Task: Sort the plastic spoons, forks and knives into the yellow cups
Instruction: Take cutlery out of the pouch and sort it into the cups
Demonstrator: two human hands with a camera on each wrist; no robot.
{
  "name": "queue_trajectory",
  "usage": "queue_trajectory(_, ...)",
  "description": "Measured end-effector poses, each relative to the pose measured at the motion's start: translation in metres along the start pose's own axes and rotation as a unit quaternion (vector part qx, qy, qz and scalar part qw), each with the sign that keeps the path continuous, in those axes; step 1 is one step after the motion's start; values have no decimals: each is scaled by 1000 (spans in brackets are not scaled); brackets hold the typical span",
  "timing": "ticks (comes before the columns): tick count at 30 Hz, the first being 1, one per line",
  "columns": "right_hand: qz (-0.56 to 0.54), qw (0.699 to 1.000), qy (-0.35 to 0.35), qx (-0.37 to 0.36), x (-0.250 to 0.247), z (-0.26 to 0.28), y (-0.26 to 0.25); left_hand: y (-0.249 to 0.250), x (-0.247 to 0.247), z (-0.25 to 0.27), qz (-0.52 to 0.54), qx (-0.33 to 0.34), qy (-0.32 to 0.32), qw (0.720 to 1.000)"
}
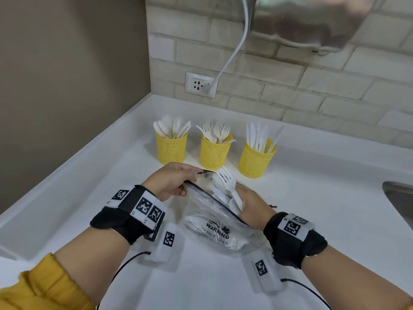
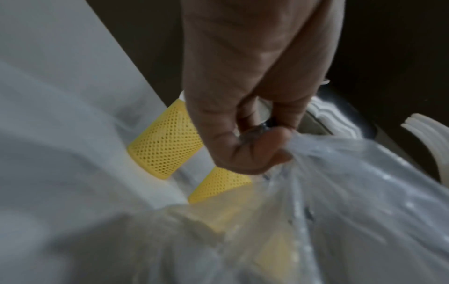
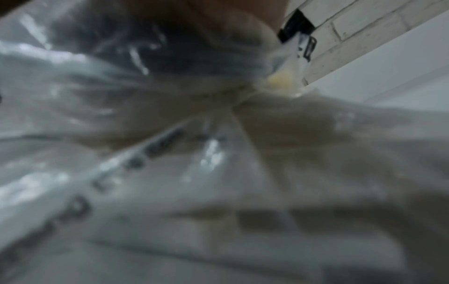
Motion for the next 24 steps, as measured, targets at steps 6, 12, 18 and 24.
queue_trajectory(6,-111,987,113,41,-8,5,9,18,6,16,-219,217,-25,951)
queue_trajectory(12,-189,982,16,13,-16,10,1,14,3,18,-376,236,-65,894)
queue_trajectory(18,-283,953,112,15,-24,11,-21,6,33,16,-376,162,-134,902)
queue_trajectory(24,-541,836,93,30,-58,7,-35,-12,15,14,-471,112,-71,872)
Point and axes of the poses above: each hand's wrist, its own z-axis away from the middle knuckle, its own x-axis out of the palm, y = z × x, the point moved 3 cm from there along -z, towards the middle knuckle, and after that the axes turned 11 degrees about x, right-handed, at the moved point
